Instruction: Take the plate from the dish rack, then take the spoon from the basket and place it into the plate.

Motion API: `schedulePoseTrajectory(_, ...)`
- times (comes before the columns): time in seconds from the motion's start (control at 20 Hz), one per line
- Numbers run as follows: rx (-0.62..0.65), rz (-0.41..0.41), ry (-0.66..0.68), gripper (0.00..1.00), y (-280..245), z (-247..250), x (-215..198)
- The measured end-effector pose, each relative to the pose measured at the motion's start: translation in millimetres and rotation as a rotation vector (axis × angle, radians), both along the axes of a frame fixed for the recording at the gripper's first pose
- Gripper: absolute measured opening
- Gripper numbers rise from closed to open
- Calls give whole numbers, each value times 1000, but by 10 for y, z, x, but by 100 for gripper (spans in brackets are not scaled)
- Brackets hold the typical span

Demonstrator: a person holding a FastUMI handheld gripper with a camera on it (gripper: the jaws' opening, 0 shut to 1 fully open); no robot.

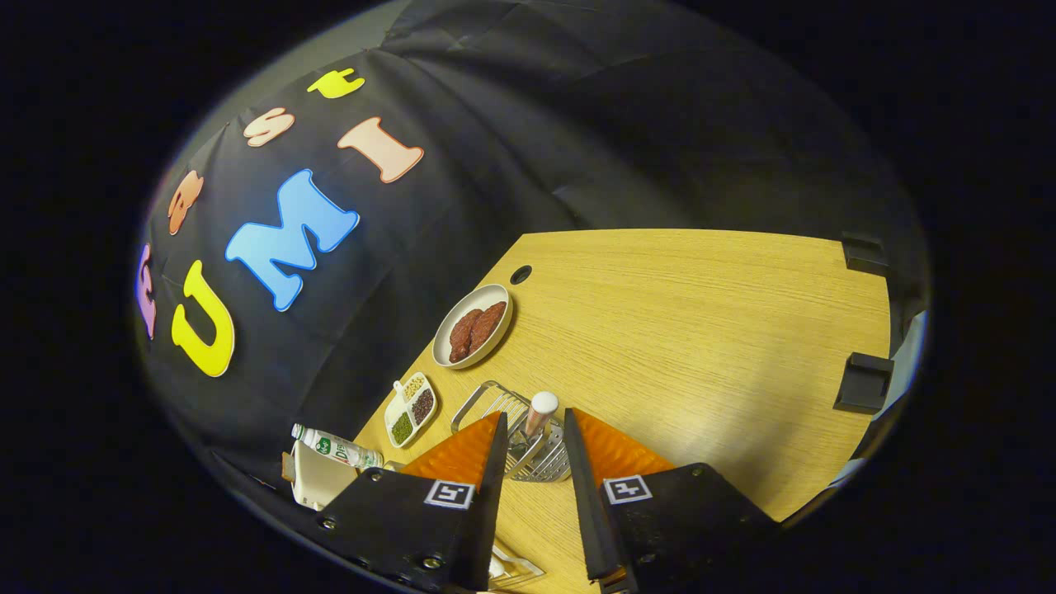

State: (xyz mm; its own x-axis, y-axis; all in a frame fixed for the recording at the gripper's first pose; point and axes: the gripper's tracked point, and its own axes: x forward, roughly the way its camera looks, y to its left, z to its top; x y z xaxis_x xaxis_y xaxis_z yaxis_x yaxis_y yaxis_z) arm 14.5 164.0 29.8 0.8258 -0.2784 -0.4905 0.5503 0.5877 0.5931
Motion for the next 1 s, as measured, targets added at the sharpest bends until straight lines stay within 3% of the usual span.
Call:
schedulePoseTrajectory(0.15,3,14,1,43,10,-43,77)
schedulePoseTrajectory(0.25,2,3,10,28,-20,-73,78)
schedulePoseTrajectory(0.55,21,-22,-10,27,-109,-103,143)
schedulePoseTrajectory(0.6,14,-26,4,16,-121,-87,111)
schedulePoseTrajectory(0.8,2,0,-16,12,-85,-36,177)
schedulePoseTrajectory(0.85,-17,-2,-2,5,-76,-25,169)
schedulePoseTrajectory(1.0,-50,6,2,5,-95,37,128)
